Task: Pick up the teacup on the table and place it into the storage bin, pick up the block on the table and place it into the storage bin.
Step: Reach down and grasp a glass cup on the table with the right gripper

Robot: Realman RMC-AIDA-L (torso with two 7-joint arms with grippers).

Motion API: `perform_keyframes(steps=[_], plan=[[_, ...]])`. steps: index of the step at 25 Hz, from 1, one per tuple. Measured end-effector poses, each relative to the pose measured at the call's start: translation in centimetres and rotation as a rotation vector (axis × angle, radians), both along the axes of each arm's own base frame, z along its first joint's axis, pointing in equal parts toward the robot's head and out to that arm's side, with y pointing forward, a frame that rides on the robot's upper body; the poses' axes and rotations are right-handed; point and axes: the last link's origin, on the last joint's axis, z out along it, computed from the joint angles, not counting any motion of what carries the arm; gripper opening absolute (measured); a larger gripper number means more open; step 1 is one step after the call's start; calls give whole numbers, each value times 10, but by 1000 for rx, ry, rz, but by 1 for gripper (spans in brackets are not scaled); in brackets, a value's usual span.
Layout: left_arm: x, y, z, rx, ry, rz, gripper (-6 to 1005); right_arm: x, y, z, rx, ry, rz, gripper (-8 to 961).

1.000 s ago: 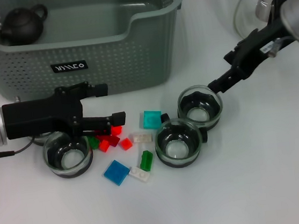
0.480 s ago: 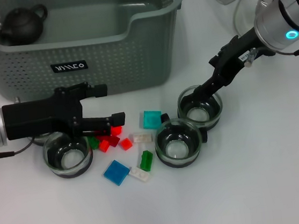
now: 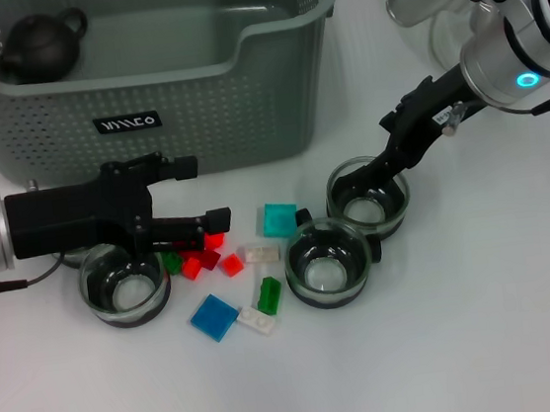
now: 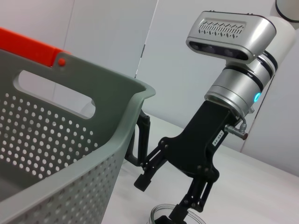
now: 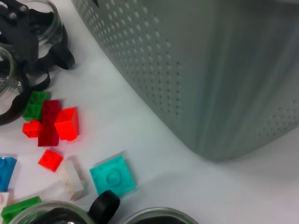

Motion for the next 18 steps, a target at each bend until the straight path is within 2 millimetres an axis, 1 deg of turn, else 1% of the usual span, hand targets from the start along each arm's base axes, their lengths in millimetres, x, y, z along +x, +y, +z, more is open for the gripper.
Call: perform_keyframes(steps=[18], plan=[[5,0,0,3,-32,-3,948,1,1,2,0,-10,6,941]])
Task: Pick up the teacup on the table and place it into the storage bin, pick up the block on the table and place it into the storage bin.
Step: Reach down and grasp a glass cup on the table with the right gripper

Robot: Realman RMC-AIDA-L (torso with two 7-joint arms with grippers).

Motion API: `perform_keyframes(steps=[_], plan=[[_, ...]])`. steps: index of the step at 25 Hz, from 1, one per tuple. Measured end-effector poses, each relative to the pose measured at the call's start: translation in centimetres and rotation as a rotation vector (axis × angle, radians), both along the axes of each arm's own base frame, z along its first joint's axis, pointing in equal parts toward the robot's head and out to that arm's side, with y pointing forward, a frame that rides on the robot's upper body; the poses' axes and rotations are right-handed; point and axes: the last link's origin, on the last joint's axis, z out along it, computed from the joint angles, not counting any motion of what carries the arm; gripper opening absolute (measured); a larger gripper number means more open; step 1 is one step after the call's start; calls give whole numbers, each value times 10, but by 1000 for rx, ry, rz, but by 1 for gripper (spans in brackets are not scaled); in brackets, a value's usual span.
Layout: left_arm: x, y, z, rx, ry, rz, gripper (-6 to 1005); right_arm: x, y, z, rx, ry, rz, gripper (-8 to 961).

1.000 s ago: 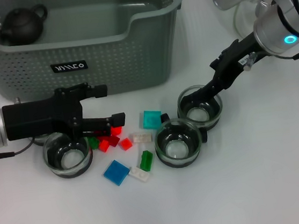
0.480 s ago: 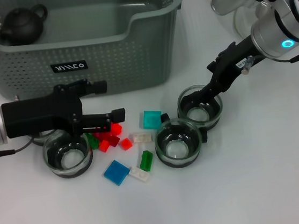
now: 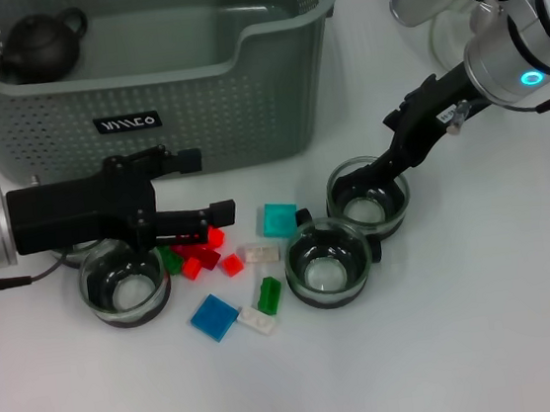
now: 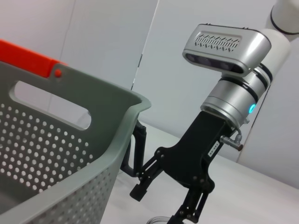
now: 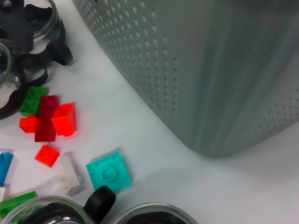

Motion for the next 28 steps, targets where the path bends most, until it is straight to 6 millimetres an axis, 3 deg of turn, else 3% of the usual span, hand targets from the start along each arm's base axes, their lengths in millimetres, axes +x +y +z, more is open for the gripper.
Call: perform_keyframes(steps=[28], plan=[[2,2,0,-11,-9,9,947,7,0,-21,17,-10,33,942]])
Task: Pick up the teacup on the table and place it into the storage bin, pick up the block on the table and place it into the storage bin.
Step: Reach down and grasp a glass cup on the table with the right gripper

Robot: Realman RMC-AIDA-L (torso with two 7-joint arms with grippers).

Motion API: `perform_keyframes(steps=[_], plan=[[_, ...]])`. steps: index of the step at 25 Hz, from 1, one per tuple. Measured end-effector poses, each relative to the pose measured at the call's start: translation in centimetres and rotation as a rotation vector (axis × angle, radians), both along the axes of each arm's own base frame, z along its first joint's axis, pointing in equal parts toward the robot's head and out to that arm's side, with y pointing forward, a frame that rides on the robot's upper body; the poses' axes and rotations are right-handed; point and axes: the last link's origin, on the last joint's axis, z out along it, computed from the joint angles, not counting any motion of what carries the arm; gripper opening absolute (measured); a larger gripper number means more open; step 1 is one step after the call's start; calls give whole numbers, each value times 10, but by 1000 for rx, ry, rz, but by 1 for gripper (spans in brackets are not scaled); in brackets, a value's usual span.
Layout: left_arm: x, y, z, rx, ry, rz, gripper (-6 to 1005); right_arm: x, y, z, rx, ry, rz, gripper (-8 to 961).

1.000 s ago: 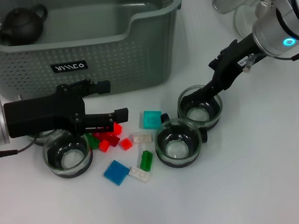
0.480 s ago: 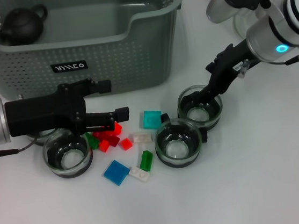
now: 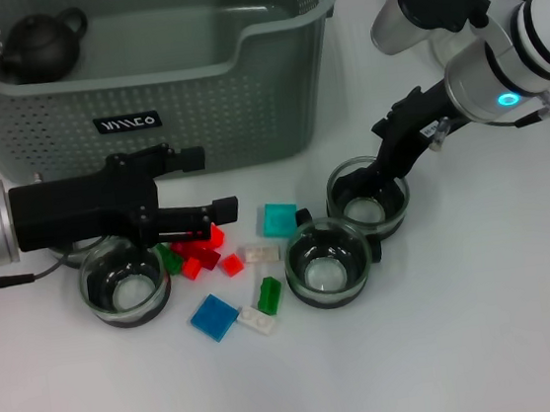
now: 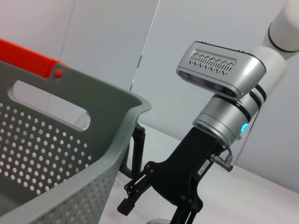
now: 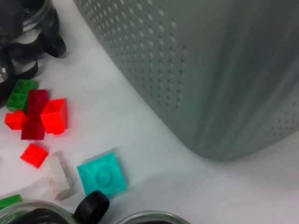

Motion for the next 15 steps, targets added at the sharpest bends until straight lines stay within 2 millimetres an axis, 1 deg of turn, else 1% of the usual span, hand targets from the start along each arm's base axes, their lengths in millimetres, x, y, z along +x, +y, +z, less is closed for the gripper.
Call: perform_keyframes(steps=[15], plan=[[-1,0,-2,2,0,3,947,5,1,-3,11,-11,-1,933]])
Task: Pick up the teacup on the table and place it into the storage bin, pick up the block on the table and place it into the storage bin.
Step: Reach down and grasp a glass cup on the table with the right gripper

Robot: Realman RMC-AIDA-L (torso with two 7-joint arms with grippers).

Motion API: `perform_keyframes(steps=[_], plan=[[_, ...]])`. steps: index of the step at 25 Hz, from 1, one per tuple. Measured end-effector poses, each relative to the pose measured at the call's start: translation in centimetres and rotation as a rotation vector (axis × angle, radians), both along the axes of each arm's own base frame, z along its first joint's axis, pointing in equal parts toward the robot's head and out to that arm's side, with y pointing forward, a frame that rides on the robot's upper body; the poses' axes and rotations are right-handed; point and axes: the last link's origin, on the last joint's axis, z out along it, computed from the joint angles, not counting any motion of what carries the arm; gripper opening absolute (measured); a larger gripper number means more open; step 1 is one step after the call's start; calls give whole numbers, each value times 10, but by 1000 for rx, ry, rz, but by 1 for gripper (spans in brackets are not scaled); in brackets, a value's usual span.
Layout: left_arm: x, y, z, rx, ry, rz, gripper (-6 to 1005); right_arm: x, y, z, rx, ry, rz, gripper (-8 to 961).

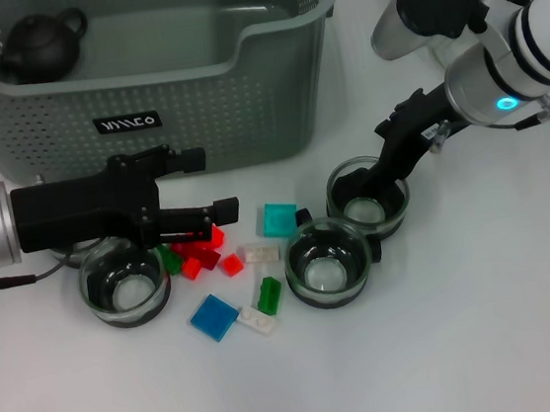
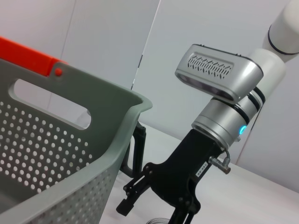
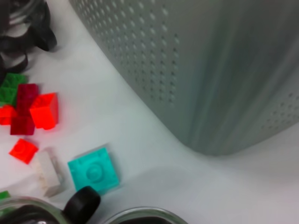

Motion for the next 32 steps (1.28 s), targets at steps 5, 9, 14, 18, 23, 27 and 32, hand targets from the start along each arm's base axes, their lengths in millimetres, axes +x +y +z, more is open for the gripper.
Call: perform_keyframes(steps=[5,9,14,18,23,27,32], plan=[[0,0,0,1,1,1,947,3,0,-5,-1,-16,5,929],[0,0,0,1,1,1,947,3,-1,-5,-1,-14,1,926],[0,0,0,1,1,1,947,3,-1,-6,4,-12,-14,922],[0,0,0,1,-1,1,947,2,-1,-6,2,-12,-18,825],[0,-1,0,-1,-3,0,946,2,-3,-7,-13,-24,-5,645],[0,-1,0,-1,-3,0,946,1,-4,-8,-20,-26,-2,561],[0,-1,1,4,-7,1,946,-1,-6,-9,-33,-9,-10,413]])
